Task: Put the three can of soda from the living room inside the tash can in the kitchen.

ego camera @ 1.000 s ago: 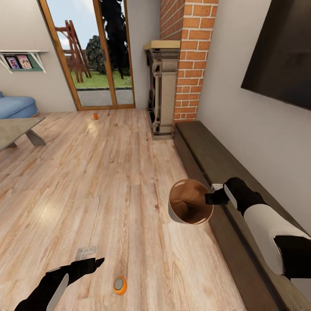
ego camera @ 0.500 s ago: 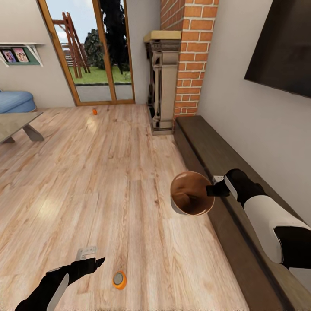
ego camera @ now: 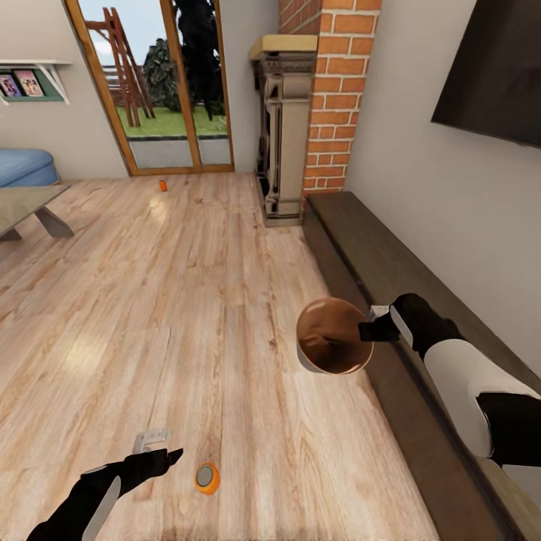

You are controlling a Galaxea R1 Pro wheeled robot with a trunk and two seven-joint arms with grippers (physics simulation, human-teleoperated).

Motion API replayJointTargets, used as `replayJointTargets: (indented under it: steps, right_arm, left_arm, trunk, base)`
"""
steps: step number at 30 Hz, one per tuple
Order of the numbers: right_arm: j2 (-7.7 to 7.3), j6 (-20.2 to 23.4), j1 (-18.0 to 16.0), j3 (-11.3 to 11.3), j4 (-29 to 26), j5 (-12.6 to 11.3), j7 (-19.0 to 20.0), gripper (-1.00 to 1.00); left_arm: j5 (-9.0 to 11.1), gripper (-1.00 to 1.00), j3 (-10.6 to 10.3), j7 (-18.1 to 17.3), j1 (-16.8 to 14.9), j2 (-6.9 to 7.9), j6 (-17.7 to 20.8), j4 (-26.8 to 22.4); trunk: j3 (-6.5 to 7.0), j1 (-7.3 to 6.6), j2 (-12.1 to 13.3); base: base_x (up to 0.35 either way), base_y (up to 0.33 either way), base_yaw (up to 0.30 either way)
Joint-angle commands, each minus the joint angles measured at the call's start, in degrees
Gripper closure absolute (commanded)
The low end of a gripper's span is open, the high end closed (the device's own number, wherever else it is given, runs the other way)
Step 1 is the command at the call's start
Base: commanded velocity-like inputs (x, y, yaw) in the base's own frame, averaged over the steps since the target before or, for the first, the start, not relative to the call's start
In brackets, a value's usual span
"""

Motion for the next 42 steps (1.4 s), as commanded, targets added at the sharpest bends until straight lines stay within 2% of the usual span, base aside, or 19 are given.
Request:
replayJointTargets:
  steps: [1,7,13,22,42]
  right_arm:
    - [0.01,0.2,0.0,-0.2,0.0,-1.4,0.2,1.00]
    - [0.00,0.1,0.0,-0.3,0.0,-1.4,0.2,1.00]
    - [0.06,0.0,0.1,-0.3,-0.1,-1.5,0.3,1.00]
    - [0.02,-0.2,0.2,-0.2,-0.1,-1.5,0.4,1.00]
    - [0.00,-0.6,0.4,-0.2,-0.1,-1.4,0.3,1.00]
  left_arm:
    - [0.0,-1.00,0.0,0.0,0.0,-0.02,0.0,0.0]
    - [-0.1,-1.00,-0.1,0.1,0.0,-0.18,0.0,0.0]
    - [0.0,-1.00,-0.1,-0.1,0.2,-0.19,-0.1,-0.6]
    - [0.0,-1.00,-0.1,-0.3,0.2,0.12,-1.7,-0.2]
    - [0.0,-1.00,-0.1,-0.3,0.2,0.02,-1.9,-0.2]
  trunk:
    - [-0.27,0.22,-0.4]
    - [-1.88,1.54,-2.8]
    - [-2.36,1.54,-2.8]
    - [-2.52,1.54,-2.8]
    - [-2.53,1.54,-2.8]
  base:
    - [0.000,0.000,0.000]
    - [0.000,0.000,0.000]
    - [0.000,-0.024,0.000]
    - [0.067,-0.174,0.000]
    - [0.142,-0.009,0.000]
